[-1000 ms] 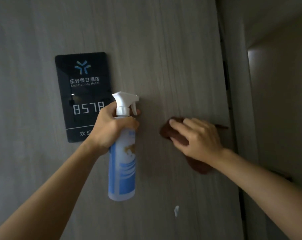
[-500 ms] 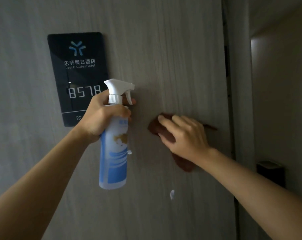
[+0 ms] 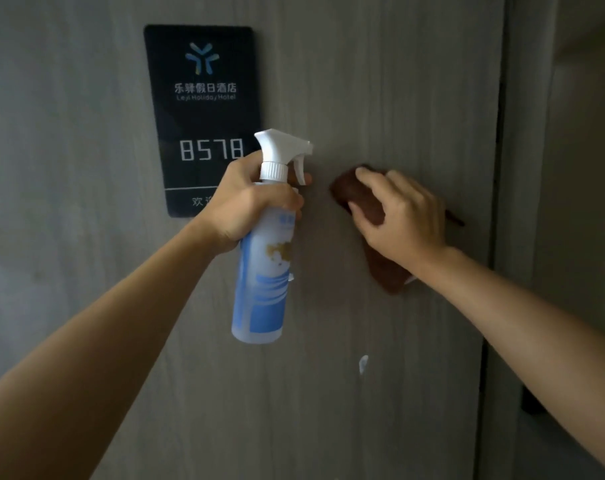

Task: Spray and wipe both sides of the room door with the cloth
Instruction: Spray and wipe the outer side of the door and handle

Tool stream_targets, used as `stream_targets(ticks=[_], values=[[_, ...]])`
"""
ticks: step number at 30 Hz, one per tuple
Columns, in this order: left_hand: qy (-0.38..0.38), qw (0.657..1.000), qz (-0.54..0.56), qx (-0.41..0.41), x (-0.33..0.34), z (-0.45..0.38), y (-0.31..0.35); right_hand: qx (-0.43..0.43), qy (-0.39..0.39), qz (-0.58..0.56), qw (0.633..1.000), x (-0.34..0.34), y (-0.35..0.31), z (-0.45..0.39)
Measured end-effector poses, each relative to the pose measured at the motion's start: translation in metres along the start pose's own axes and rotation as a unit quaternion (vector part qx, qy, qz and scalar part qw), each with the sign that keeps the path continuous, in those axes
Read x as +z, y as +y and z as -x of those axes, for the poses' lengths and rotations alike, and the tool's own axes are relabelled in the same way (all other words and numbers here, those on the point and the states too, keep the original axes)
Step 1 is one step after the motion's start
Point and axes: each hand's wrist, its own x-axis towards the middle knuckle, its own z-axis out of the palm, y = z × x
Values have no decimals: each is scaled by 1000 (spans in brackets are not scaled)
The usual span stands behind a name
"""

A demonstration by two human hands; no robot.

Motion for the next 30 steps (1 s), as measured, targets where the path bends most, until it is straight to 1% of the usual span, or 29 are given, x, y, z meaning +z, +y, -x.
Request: stream_targets(ticks=[2, 6, 8, 13, 16, 18, 21, 25, 28, 30], values=[[-13, 1000, 0, 0, -2, 2, 0, -24, -13, -6, 1000, 0, -3, 13], [-25, 999, 23, -5, -8, 5, 0, -20, -18, -8, 1000, -1, -7, 17], [-16, 999, 28, -9, -13, 11, -2, -18, -13, 0, 1000, -1, -8, 17], [72, 997, -18, -18, -20, 63, -21, -8, -5, 3, 1000, 4, -7, 18], [78, 995, -42, -41, -10, 110, -44, -20, 5, 7, 1000, 8, -5, 18], [101, 991, -57, -66, 8, 131, -57, -43, 8, 12, 999, 10, -2, 14], [166, 978, -86, -90, 37, 144, -70, -86, -3, 13, 996, 10, -2, -4], [232, 962, -110, -94, 67, 147, -75, -64, -9, -6, 998, 14, -13, -23], [259, 953, -122, -102, 86, 152, -73, -58, -17, -11, 998, 16, -17, -15], [267, 948, -124, -118, 95, 155, -72, -86, -24, -13, 996, 17, -18, -3]])
